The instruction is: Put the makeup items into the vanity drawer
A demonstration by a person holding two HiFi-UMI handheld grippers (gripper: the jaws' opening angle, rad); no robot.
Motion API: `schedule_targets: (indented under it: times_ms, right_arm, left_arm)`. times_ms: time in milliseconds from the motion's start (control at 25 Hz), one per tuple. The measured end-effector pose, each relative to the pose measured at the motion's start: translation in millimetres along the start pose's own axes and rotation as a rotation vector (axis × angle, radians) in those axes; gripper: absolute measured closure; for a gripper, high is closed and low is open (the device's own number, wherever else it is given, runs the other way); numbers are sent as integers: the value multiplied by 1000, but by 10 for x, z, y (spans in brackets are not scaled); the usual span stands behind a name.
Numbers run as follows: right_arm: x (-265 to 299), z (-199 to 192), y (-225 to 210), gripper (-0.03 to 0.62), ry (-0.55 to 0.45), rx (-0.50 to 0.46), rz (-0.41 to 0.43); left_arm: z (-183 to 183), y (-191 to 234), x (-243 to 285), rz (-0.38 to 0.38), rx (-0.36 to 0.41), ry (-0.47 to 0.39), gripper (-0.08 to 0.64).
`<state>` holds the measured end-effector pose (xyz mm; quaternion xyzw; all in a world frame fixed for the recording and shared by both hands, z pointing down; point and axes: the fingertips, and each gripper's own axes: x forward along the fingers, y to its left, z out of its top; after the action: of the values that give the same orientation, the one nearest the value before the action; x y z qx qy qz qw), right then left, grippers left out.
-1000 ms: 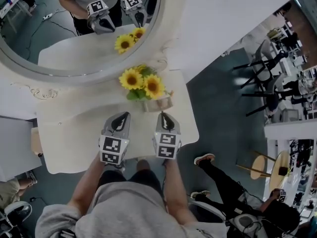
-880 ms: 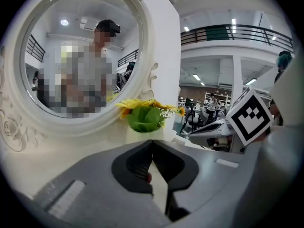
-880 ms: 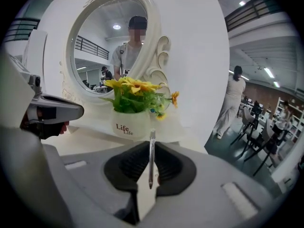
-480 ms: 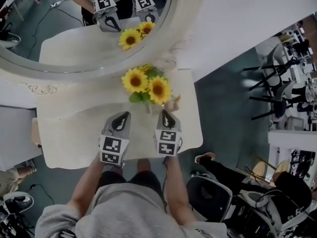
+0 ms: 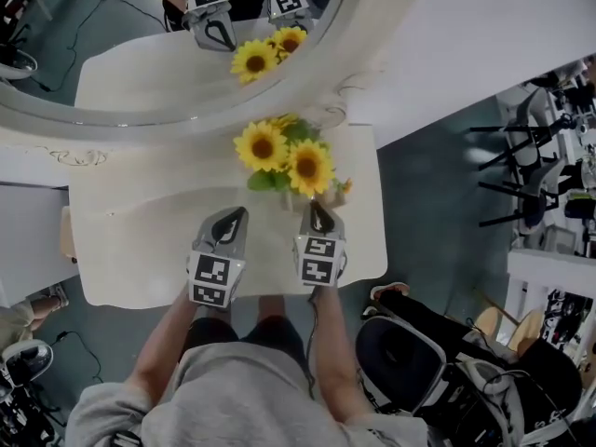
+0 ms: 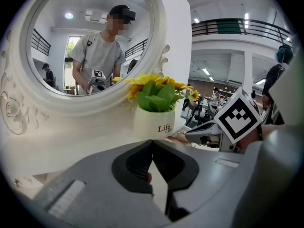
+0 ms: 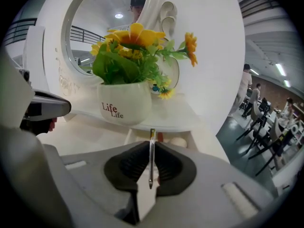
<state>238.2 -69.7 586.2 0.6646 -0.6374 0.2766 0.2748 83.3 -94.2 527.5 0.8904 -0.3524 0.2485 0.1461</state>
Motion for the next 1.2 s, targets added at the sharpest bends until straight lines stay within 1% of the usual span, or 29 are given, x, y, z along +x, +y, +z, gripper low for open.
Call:
schedule_targets:
  times_ms: [200, 480, 720, 760, 800, 840, 880, 1200]
  right_arm:
    - [90, -34, -12, 555, 26, 5, 2]
    - [140, -8, -29, 555, 37, 13, 0]
    - [185, 1, -57, 555, 17, 53, -19]
    - [188, 1, -50, 517, 10, 64, -12]
    - [190, -2, -40, 460, 3, 77, -1]
    - [191, -3, -29, 423, -3, 88, 9]
    - [191, -3, -22, 413, -8, 95, 14]
    - [152, 29, -18, 413, -21, 86, 5]
  left_arm:
    - [-27, 34, 34, 6, -2, 8, 549]
    - [-22, 55, 48, 8, -6, 15, 549]
    - [-22, 90, 75, 9, -9, 18, 549]
    - [-23, 96, 79, 10, -9, 19, 549]
    - [-25, 100, 83, 10, -9, 20, 549]
    - [-27, 100, 88, 9, -8, 21, 549]
    - [-28, 98, 93, 7, -7, 21, 549]
    - [-2, 68, 62, -4, 3, 10, 549]
